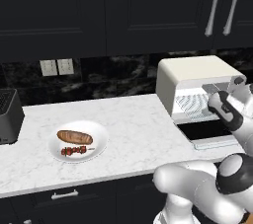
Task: Pick up the kebab skewer and baguette bread, and place them inside the toaster oven. Close the toaster oven door and start by setting the timer.
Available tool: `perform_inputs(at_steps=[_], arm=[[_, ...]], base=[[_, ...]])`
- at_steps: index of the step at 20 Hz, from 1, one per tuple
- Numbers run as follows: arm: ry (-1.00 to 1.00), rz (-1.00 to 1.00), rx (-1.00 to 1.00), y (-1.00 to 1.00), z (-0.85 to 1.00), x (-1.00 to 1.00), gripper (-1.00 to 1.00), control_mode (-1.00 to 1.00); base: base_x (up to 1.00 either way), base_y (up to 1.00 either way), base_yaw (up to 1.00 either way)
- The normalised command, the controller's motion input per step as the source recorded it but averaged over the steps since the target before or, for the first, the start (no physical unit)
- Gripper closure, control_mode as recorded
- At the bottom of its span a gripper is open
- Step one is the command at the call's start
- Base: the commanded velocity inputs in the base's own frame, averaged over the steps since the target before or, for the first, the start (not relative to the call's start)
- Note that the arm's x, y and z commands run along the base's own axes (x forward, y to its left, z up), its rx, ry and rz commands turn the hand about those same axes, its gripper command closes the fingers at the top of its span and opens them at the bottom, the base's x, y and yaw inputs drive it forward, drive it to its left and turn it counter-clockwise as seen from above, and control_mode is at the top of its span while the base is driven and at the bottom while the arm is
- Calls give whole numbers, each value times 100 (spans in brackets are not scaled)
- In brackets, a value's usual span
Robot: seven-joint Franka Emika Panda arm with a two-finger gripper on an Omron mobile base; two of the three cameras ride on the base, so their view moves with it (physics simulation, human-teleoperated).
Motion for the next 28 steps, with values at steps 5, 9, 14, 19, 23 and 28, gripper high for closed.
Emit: perform_inputs(at_steps=[5, 9, 14, 19, 23, 28], arm=[[14, 16, 1, 24, 90, -70, -100, -100], [0, 6, -4, 100, 13, -94, -100, -100], [0, 22, -15, 100, 0, -63, -100, -100], [0, 22, -16, 100, 0, -26, -100, -100], [6, 15, -9, 100, 0, 27, -100, -100], [9, 9, -2, 100, 0, 45, -100, -100]], base=[[0, 0, 0], [0, 0, 0], [0, 0, 0], [0, 0, 0], [0, 0, 0], [0, 0, 0]])
